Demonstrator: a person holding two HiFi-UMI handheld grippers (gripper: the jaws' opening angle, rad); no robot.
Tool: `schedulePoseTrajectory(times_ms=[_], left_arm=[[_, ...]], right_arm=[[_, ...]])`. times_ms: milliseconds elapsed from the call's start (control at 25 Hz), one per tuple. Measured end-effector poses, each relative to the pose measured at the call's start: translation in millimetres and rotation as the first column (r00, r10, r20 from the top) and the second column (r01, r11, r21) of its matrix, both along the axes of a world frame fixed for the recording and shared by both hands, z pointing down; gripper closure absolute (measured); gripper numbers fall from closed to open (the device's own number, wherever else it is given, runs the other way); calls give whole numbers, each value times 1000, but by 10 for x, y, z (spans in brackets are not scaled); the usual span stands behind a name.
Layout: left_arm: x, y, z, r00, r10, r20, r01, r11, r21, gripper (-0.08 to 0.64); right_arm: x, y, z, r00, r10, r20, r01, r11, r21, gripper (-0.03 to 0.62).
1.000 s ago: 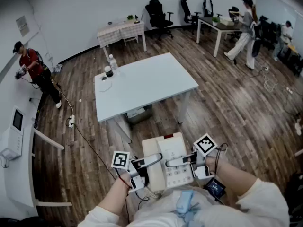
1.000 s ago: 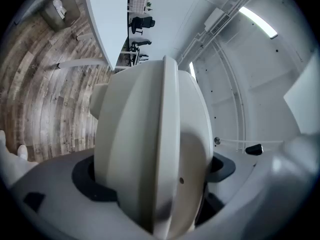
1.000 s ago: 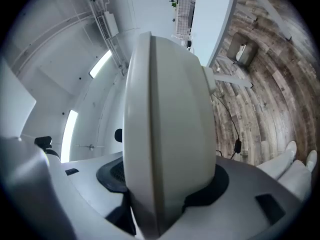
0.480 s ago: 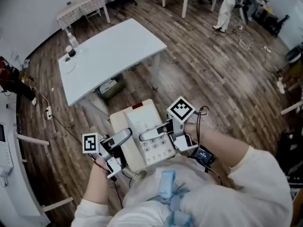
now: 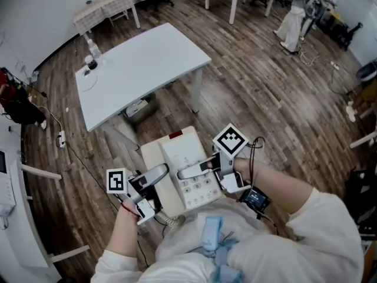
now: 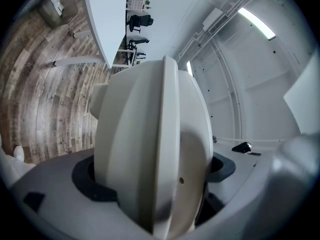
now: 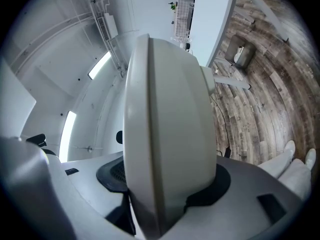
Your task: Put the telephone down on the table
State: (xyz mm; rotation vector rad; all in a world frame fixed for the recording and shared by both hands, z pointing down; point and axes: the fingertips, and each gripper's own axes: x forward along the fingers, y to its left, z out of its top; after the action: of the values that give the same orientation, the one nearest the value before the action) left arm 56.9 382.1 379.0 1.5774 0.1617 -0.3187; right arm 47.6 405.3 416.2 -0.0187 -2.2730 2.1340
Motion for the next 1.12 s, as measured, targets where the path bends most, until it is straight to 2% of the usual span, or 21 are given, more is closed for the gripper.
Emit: schedulePoseTrajectory(times_ms=[760,1120], left_arm=[[-59,-21,81,1000,11,-1,-11,1000,-5,87],[-106,-322,66,1000,-8,-7,7,1000,-16,87]], right_arm=[[-24,-13,56,1000,20,-9,-20,999,-30,311],[-70,-314,48,1000,4,-14,-4,999,-34,311]])
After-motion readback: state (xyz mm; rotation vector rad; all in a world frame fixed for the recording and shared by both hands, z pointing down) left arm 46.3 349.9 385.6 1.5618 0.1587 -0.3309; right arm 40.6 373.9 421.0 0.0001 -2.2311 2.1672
